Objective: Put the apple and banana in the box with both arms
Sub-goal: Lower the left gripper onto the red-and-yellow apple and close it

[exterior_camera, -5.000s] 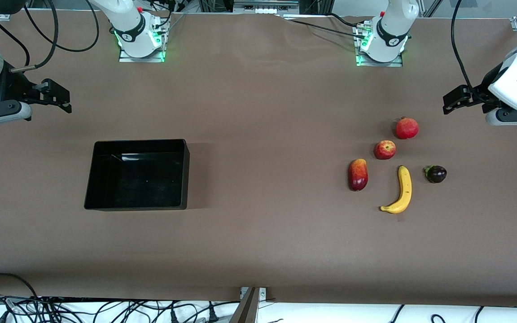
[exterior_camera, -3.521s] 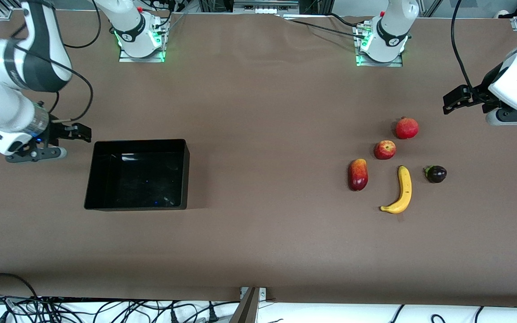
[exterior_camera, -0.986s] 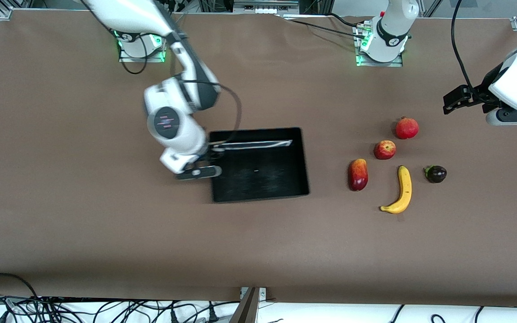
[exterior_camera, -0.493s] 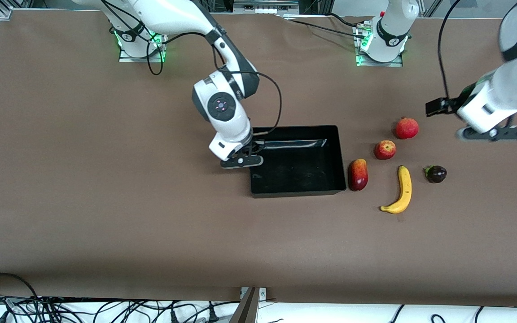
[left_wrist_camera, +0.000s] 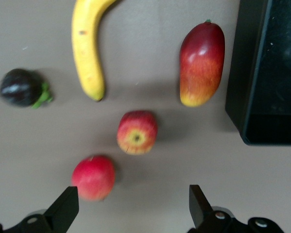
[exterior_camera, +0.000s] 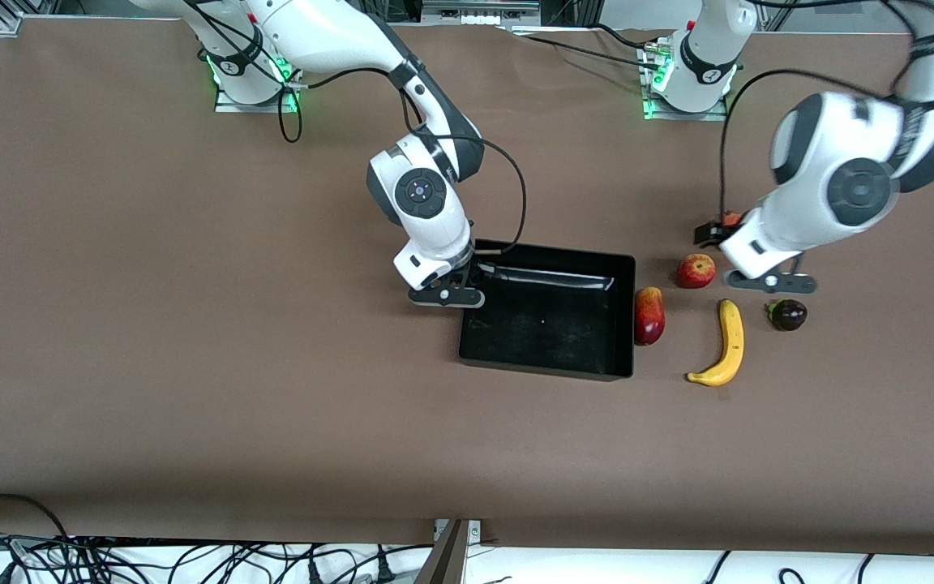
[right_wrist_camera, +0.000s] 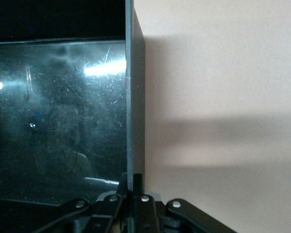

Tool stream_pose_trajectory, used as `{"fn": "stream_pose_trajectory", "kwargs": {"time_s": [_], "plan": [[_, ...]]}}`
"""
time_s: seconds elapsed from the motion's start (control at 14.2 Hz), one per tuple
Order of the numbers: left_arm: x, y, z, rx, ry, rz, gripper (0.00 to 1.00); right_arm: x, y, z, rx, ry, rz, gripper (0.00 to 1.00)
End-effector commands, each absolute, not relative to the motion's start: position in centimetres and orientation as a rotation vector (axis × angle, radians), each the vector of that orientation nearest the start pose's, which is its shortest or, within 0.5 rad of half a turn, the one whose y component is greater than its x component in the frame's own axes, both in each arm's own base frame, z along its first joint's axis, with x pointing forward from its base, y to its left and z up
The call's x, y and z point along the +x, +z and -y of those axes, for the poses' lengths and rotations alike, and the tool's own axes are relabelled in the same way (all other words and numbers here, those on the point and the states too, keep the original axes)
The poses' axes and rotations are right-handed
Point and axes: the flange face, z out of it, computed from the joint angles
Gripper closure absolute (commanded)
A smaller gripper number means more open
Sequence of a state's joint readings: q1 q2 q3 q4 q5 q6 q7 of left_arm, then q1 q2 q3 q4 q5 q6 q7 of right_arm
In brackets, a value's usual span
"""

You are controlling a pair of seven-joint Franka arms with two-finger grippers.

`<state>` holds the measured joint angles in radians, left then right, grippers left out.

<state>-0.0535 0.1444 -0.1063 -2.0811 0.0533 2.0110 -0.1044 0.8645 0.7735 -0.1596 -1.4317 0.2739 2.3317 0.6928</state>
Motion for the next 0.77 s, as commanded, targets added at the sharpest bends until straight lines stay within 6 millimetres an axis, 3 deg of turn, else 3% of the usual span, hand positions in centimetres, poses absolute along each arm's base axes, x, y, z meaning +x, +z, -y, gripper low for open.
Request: {"fn": "stream_pose_trajectory", "kwargs": {"time_s": [0.0, 0.42, 0.63, 0.7], "plan": [[51.0, 29.8, 7.5, -3.071, 0.189, -0.146, 0.00, 55.7, 24.1, -50.5, -2.941, -0.096, -0.200, 1.00], [50.8, 21.8, 7.1, -3.092, 0.231, -0.137, 0.00, 55.6, 23.9, -50.5, -2.957, -0.107, -0.026, 1.00], [51.1, 19.5, 6.7, -3.069, 0.193, -0.197, 0.00, 55.6, 24.1, -50.5, -2.951, -0.105, -0.043, 1.00], [51.2, 19.4, 6.3, -3.059, 0.186, -0.211, 0.00, 55.6, 24.1, -50.5, -2.950, -0.104, -0.042, 0.73]]}}
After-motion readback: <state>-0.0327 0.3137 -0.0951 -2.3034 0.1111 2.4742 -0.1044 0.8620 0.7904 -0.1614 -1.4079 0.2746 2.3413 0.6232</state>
